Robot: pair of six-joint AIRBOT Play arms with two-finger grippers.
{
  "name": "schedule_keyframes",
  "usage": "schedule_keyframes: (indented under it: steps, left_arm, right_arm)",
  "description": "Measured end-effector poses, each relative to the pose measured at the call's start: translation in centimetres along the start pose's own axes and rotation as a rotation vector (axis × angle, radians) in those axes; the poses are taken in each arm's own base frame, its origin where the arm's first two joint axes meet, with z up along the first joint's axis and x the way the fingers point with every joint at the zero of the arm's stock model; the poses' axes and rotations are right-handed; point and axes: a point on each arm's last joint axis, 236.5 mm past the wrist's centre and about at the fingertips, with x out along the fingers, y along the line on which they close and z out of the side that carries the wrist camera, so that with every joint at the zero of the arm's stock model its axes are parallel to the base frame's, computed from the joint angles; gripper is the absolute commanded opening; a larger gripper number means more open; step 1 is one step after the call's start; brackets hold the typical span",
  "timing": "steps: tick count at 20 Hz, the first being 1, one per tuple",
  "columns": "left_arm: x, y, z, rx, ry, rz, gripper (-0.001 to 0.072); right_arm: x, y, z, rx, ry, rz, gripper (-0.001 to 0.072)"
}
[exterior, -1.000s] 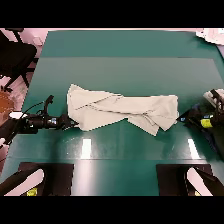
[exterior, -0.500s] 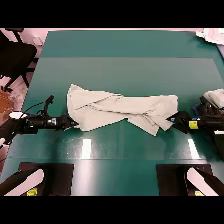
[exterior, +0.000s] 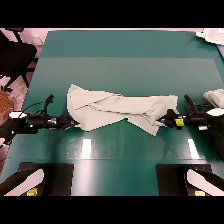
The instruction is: Fold the shirts.
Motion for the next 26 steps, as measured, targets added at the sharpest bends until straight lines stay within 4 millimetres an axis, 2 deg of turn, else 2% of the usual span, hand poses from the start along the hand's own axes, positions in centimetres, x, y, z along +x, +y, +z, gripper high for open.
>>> schedule_keyframes:
  steps: [3, 5, 7, 9, 11, 13, 15, 18, 21, 26]
  left_arm:
    - [-0.8, -4.1, 1.3, 0.078, -0.023, -0.14, 0.0021]
    - [-2.1, -7.9, 2.9, 0.145, -0.056, -0.244, 0.002]
    - [-4.3, -12.3, 5.1, 0.249, -0.122, -0.322, 0.0019]
    - [-7.3, -17.1, 7.2, 0.397, -0.211, -0.363, 0.0019]
    - [-10.7, -22.2, 8.9, 0.561, -0.316, -0.368, 0.0019]
    - [-14.2, -27.2, 9.8, 0.717, -0.424, -0.353, 0.002]
    - [-17.4, -31.4, 10.1, 0.858, -0.528, -0.304, 0.002]
    - [-21.4, -35.6, 9.7, 1.029, -0.649, -0.171, 0.002]
    - [-24.5, -38.1, 8.4, 1.153, -0.738, -0.025, 0.002]
    - [-29.2, -41.1, 4.1, 1.282, -0.91, 0.153, 0.0021]
  right_arm:
    - [-0.9, 3.3, 1.2, -0.111, -0.027, 0.022, 0.0022]
    - [-3.3, 6.9, 3.1, -0.216, -0.109, 0.048, 0.0021]
    - [-7.2, 11.1, 5.1, -0.314, -0.226, 0.08, 0.0021]
    - [-12.3, 14.7, 7.1, -0.395, -0.373, 0.099, 0.0021]
    - [-17.6, 17.3, 8.3, -0.447, -0.512, 0.104, 0.0022]
    - [-22.5, 18.9, 8.5, -0.486, -0.623, 0.091, 0.0021]
    - [-26.7, 20.5, 7.9, -0.535, -0.721, 0.069, 0.0022]
    - [-32.0, 24.0, 5.6, -0.64, -0.862, 0.039, 0.0022]
    - [-35.8, 27.7, 2.0, -0.767, -0.98, 0.008, 0.0022]
    - [-41.0, 33.2, -5.2, -0.998, -1.201, -0.092, 0.0022]
